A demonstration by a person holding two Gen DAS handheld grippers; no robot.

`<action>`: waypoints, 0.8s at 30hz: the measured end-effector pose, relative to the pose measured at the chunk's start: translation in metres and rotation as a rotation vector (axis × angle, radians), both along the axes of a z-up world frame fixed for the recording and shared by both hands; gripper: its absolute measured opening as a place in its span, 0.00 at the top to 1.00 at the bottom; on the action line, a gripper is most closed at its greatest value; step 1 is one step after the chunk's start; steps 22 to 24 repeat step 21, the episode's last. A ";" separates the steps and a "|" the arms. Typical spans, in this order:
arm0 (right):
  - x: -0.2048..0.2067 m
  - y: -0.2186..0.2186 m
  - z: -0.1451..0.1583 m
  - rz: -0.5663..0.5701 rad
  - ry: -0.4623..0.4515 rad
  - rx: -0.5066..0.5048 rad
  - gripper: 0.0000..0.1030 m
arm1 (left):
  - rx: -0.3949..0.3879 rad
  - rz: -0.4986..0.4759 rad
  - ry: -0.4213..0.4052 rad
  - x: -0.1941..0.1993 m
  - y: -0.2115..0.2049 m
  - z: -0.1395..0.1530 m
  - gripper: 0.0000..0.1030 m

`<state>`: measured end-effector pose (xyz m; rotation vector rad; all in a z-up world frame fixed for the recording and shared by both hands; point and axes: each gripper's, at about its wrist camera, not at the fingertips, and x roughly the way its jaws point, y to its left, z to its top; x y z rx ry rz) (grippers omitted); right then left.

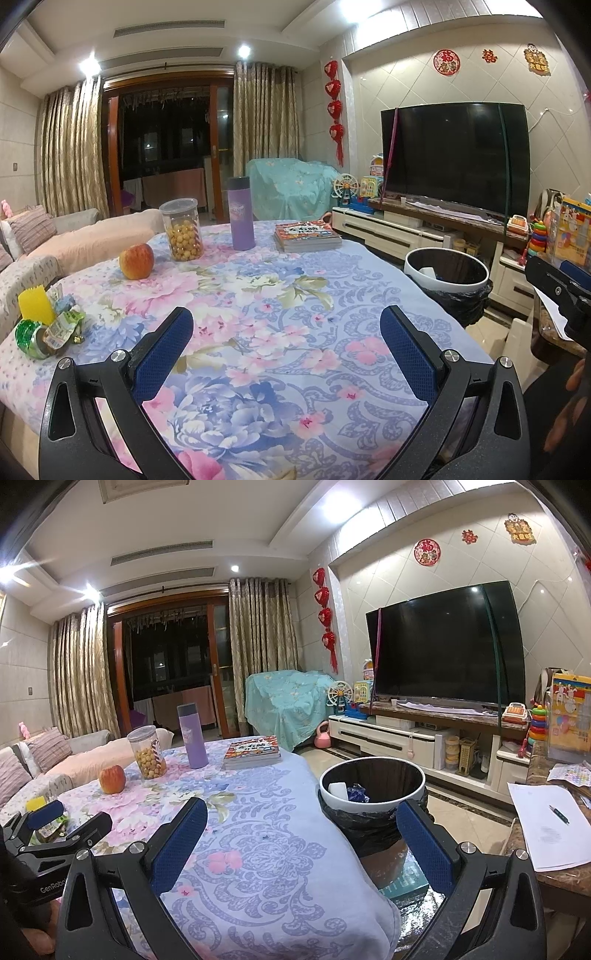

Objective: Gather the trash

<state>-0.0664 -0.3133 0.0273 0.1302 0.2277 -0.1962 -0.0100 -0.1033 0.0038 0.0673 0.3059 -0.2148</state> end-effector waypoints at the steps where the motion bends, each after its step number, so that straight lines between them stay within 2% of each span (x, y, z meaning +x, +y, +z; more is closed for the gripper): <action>1: 0.000 0.000 0.000 0.001 0.000 0.000 0.00 | 0.000 -0.001 0.001 0.001 0.000 0.000 0.00; 24: 0.015 -0.005 0.001 0.016 0.030 0.011 0.00 | -0.025 -0.027 0.061 0.019 0.003 -0.005 0.00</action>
